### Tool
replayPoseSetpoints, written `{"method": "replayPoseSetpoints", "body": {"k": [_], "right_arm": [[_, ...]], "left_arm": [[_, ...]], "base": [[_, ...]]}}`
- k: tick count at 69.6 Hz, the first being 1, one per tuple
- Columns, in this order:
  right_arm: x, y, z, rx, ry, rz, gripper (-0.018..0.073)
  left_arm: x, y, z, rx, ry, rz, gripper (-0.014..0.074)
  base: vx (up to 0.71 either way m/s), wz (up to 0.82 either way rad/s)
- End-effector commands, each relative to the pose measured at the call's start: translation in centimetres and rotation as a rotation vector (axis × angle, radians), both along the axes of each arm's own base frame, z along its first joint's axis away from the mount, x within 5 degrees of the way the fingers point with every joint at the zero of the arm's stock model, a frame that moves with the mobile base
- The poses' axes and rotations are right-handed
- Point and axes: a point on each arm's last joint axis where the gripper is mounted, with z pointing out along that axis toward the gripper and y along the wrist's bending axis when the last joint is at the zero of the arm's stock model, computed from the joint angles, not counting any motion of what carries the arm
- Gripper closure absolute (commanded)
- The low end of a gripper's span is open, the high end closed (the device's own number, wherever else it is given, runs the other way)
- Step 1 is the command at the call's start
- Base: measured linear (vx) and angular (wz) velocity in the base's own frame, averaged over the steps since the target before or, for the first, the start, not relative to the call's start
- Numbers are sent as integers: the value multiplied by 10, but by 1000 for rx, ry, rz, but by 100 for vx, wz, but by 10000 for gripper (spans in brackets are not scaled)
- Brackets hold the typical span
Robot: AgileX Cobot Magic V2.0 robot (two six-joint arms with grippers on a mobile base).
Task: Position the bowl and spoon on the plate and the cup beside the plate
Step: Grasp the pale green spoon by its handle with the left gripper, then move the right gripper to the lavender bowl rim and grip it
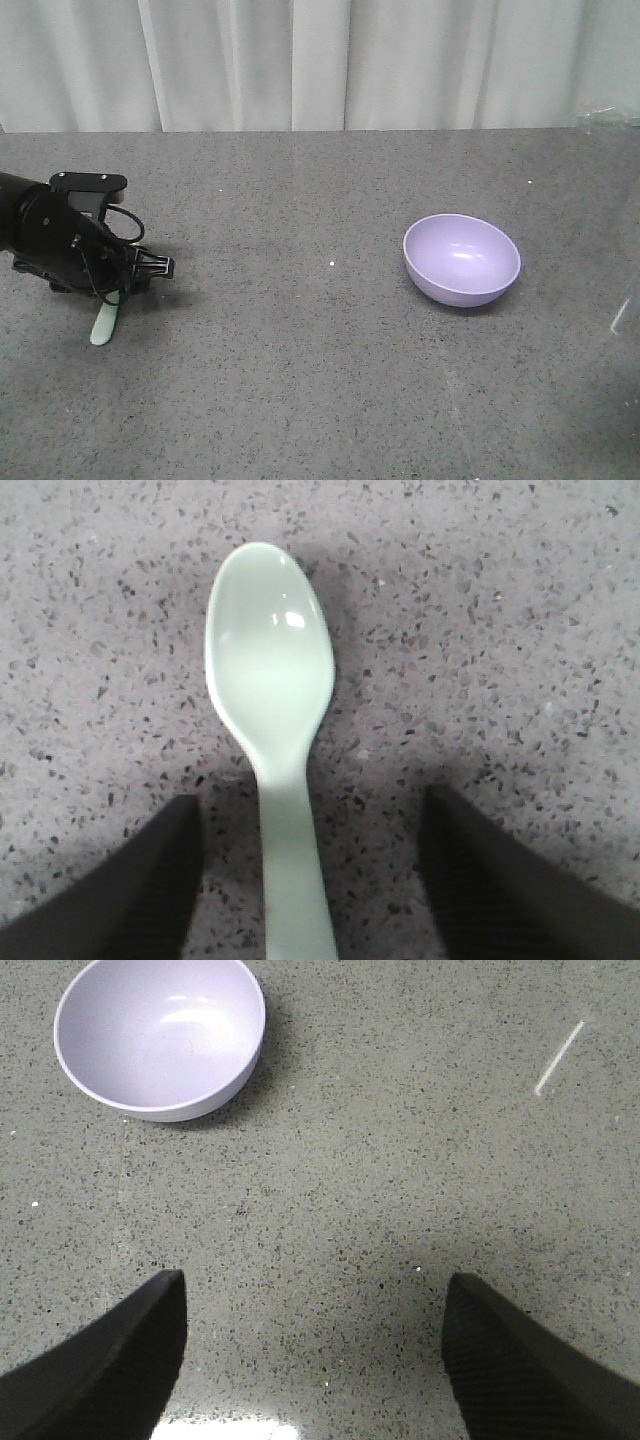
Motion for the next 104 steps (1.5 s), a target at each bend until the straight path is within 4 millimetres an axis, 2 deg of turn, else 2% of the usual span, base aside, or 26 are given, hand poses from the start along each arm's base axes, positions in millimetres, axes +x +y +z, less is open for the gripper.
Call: {"method": "replayPoseSetpoints", "body": {"k": [1, 14, 23, 31, 40, 48, 67, 75, 84, 93, 104], "right_arm": [[3, -1, 13, -11, -88, 1, 32], [3, -1, 13, -11, -88, 1, 32], [3, -1, 13, -11, -88, 1, 32], [3, -1, 13, -11, -88, 1, 32], [3, -1, 13, -11, -88, 1, 32], [3, -1, 13, -11, -88, 1, 32], [11, 2, 9, 9, -72, 18, 32], [24, 5, 6, 21, -79, 50, 32], [46, 8, 0, 46, -90, 62, 32], [79, 13, -7, 54, -83, 96, 32], [124, 17, -21, 65, -28, 115, 32]], "left_arm": [[1, -3, 18, -36, -57, 17, 332], [1, -3, 18, -29, -48, 13, 601], [-1, -1, 19, -5, -45, 2, 606], [-6, 0, 30, -5, -56, 4, 604], [-19, 3, 57, -15, -96, 9, 604], [-40, 8, 89, -21, -139, 16, 604], [-115, 23, 165, -54, -276, 35, 604], [-146, 30, 187, -69, -342, 40, 604], [-171, 35, 202, -81, -398, 42, 604], [-186, 38, 210, -90, -437, 44, 604], [-191, 39, 213, -94, -455, 43, 604]], "base": [[0, 0], [0, 0], [0, 0], [0, 0], [0, 0], [0, 0], [0, 0], [0, 0], [0, 0], [0, 0], [0, 0]]}}
